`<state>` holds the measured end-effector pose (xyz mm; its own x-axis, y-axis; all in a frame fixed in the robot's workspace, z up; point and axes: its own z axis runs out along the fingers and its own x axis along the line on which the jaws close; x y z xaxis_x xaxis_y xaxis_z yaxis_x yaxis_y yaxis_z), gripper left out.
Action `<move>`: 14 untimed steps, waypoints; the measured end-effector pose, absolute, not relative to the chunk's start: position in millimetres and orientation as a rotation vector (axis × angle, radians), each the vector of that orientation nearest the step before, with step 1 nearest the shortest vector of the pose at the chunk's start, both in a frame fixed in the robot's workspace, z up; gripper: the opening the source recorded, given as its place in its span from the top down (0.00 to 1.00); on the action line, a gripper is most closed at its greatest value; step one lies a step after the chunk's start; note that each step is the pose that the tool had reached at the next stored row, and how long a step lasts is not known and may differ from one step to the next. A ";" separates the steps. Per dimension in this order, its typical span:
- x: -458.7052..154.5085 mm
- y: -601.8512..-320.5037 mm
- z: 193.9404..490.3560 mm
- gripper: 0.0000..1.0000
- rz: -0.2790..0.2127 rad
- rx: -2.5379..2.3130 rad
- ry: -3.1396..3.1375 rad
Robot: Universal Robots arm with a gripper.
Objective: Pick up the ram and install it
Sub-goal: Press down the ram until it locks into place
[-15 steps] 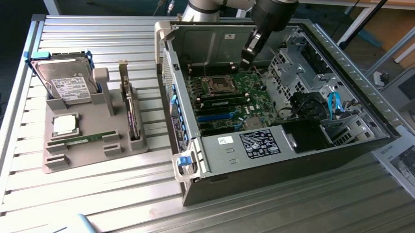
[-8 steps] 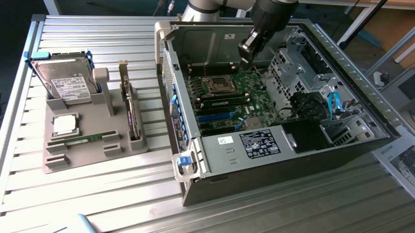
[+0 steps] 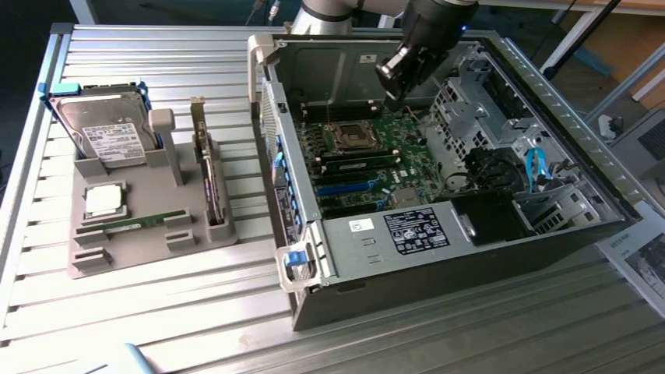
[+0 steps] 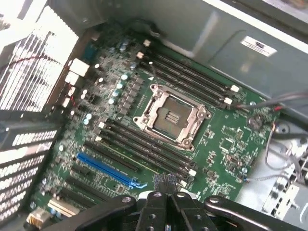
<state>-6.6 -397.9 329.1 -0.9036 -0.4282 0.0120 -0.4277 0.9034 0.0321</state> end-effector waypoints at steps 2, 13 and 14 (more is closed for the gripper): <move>-6.6 -398.0 329.2 0.90 -0.046 0.578 -3.070; -6.6 -397.9 329.2 0.90 -0.049 0.127 -3.125; -6.6 -397.9 329.2 0.90 -0.049 0.105 -3.126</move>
